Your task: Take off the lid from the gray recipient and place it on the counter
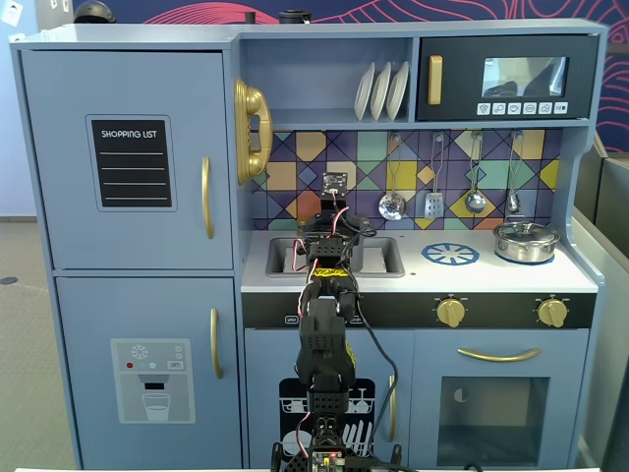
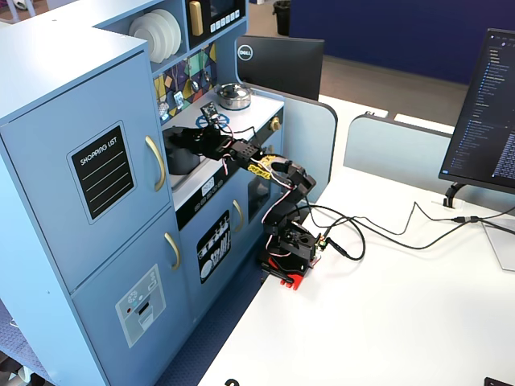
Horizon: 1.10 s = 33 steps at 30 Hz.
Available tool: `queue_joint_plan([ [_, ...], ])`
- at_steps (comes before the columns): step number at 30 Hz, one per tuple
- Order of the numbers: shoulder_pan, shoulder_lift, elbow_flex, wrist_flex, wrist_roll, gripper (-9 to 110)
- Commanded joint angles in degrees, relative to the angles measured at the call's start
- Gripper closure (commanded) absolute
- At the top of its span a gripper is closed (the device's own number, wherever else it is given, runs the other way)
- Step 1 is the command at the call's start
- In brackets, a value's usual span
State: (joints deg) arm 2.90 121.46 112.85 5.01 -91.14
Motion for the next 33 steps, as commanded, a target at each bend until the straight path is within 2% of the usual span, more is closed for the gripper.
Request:
queue_joint_plan([
  [1, -1.05, -0.97, -4.22, -2.46, 0.79, 90],
  [5, -1.05, -2.11, -4.48, -2.81, 1.23, 92],
  [9, -1.32, -3.43, -6.68, -2.99, 0.09, 102],
  [23, -1.76, -3.34, -18.46, -1.76, -1.76, 102],
  [33, 10.37, -3.34, -18.46, -2.99, 0.00, 102],
])
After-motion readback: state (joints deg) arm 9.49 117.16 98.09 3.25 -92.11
